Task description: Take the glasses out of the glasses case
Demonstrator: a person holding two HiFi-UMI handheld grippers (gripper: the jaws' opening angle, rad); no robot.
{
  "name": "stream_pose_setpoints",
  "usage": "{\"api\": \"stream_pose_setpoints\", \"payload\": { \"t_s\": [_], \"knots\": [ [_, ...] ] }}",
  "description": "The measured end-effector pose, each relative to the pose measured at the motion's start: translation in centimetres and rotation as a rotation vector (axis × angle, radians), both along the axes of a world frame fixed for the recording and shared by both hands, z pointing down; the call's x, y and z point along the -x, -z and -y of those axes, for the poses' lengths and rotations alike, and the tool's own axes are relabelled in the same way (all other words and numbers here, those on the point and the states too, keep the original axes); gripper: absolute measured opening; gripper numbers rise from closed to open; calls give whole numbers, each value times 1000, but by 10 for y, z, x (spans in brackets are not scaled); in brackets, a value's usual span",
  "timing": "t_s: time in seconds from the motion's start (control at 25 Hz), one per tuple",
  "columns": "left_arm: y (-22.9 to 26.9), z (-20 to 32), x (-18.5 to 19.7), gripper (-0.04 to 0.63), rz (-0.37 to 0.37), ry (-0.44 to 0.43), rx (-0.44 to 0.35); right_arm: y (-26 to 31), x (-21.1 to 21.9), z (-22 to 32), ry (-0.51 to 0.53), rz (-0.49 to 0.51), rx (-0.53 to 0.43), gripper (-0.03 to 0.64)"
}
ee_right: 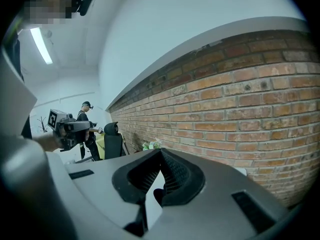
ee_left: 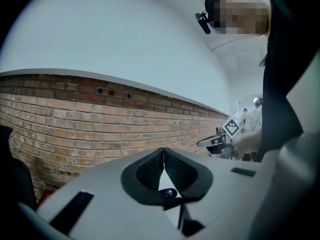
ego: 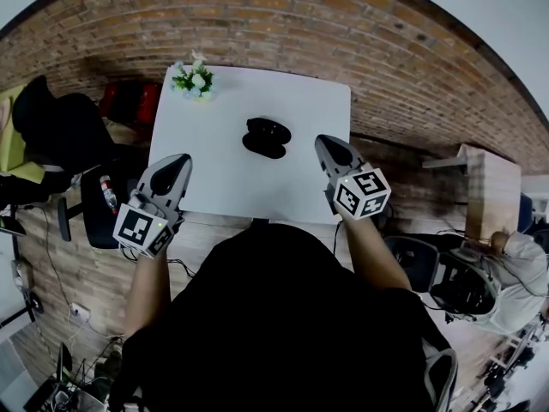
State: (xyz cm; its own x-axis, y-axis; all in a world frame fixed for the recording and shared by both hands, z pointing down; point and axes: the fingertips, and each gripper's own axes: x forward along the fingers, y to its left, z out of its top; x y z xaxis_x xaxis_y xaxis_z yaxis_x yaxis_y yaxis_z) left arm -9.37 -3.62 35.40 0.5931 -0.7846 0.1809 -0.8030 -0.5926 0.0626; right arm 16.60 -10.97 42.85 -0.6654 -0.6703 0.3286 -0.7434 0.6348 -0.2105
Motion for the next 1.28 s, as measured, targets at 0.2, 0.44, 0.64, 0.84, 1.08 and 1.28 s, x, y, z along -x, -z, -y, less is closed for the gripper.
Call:
{"api": "stream_pose_setpoints", "payload": {
  "t_s": [0.2,0.44,0.64,0.84,1.08,1.28],
  "knots": [
    [-4,5,-12,12,15,8,10,-6,-3,14,28,5,1,17],
    [-5,10,-14,12,19,18,12,-8,1,23,47,13,5,17],
    [-8,11,-21,12,16,12,12,-9,0,20,56,10,9,17],
    [-4,15,-30,12,17,5,2,-13,-5,18,59,8,16,17],
    [-5,11,-32,12,12,10,7,-12,-4,15,70,13,14,17],
    [-2,9,-35,12,10,20,-1,-13,-6,10,78,10,13,17]
  ]
}}
